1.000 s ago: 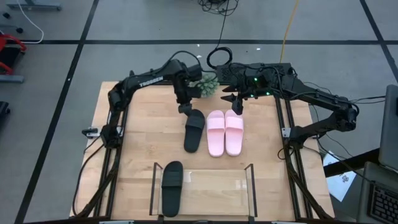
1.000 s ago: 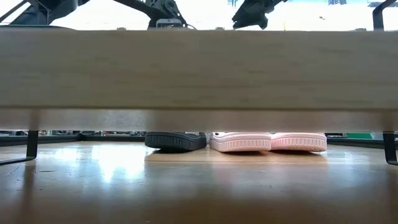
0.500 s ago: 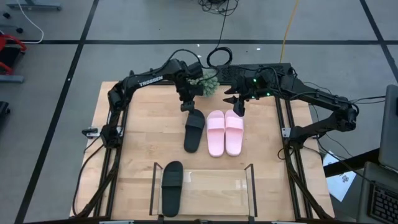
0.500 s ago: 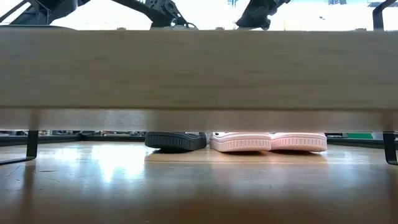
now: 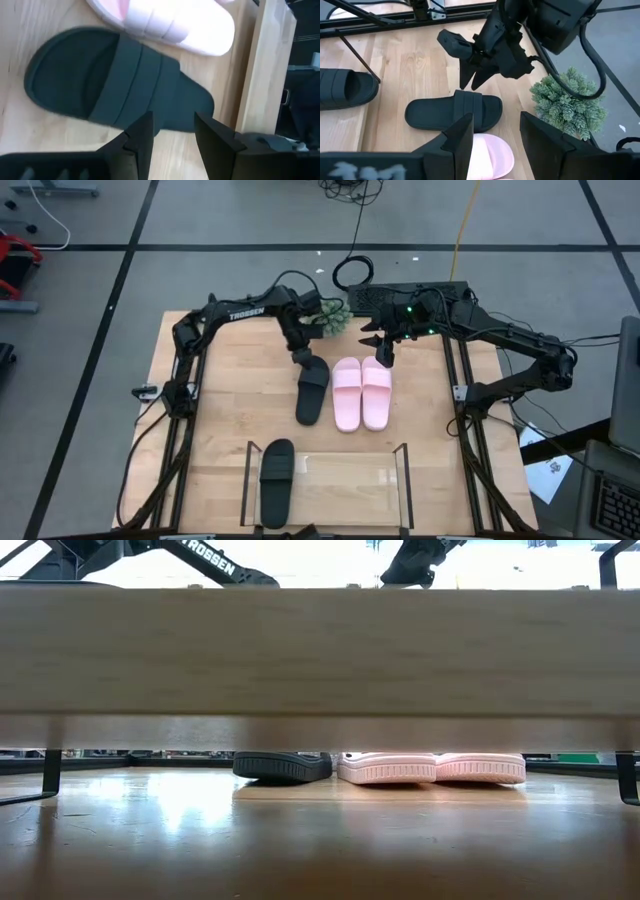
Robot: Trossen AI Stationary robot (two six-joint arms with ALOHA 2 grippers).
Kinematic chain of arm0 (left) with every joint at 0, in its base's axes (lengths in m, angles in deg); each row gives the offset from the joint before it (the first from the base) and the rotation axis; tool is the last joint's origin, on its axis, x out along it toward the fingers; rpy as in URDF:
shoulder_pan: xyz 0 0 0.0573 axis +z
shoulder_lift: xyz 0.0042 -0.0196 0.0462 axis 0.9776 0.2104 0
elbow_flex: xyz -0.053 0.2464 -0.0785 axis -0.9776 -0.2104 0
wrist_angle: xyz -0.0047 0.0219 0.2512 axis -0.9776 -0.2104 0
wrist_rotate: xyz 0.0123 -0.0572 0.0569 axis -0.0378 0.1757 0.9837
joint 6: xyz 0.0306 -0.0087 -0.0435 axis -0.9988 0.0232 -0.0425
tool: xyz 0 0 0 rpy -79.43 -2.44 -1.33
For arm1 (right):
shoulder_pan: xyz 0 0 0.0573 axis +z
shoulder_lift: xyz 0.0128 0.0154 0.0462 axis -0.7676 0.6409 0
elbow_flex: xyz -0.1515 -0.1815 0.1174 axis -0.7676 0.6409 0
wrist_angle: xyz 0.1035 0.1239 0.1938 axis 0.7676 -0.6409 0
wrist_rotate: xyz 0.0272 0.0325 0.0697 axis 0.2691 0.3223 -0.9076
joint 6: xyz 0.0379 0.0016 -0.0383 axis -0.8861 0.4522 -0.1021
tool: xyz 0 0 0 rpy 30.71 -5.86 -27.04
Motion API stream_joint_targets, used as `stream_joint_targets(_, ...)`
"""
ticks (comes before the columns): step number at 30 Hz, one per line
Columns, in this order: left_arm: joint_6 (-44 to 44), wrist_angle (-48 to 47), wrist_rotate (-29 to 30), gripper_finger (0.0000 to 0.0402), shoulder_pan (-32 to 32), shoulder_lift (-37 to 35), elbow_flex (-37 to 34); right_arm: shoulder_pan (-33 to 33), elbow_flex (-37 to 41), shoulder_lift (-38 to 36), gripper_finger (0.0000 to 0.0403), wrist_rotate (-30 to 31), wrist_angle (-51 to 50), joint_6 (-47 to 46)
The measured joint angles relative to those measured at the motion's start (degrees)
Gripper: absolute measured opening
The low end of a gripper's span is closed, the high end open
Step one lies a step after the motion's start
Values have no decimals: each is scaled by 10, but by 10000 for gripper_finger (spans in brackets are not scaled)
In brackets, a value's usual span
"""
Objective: Pick and place slides into the shelf
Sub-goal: Put the black slide on the shelf
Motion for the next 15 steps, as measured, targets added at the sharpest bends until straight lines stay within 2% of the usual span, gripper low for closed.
stream_joint_targets(7,105,23,6,140,-6,0,0,0,0,0,153,0,0,0)
stream_joint_targets(15,193,-19,133,140,-55,-24,-1,0,0,0,153,0,-7,6)
